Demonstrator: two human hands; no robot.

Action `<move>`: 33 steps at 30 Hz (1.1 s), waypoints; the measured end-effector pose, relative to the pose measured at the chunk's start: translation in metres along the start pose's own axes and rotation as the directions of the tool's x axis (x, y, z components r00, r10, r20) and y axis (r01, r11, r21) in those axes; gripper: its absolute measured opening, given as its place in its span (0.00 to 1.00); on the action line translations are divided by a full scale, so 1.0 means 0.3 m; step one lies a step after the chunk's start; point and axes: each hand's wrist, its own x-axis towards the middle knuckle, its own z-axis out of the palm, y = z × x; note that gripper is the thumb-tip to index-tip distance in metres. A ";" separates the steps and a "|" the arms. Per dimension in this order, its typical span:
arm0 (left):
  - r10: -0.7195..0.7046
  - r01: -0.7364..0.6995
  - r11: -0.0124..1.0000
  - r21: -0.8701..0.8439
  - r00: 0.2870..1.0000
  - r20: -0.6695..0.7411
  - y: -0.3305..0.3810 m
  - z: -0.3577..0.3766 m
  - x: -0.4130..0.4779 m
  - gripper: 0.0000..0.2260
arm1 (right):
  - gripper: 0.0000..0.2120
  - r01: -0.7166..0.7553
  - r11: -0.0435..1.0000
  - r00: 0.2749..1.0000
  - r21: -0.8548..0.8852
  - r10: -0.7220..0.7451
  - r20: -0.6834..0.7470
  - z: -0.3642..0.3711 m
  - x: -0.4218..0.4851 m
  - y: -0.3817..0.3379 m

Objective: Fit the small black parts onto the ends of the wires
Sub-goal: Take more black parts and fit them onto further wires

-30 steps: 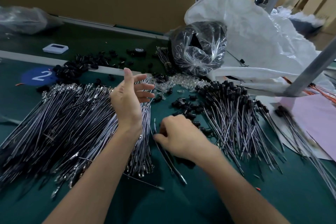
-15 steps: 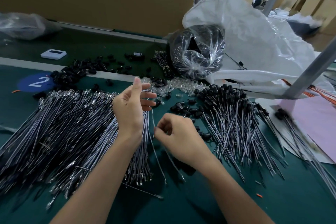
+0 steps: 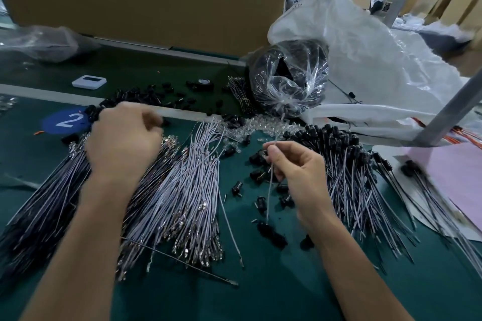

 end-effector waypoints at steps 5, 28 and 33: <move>-0.148 0.075 0.942 0.326 0.967 0.206 -0.071 -0.008 -0.041 0.10 | 0.04 0.031 0.999 0.999 -0.036 -0.032 -0.034 0.006 -0.003 0.005; 0.722 -0.665 0.675 -0.319 0.685 0.097 0.119 0.047 -0.152 0.13 | 0.08 -0.136 0.989 0.991 0.057 0.135 0.019 0.006 -0.006 -0.013; 0.794 -0.706 0.590 -0.391 0.596 0.122 0.178 0.131 -0.207 0.15 | 0.08 -0.216 0.966 0.976 0.144 0.209 0.064 0.017 -0.009 -0.018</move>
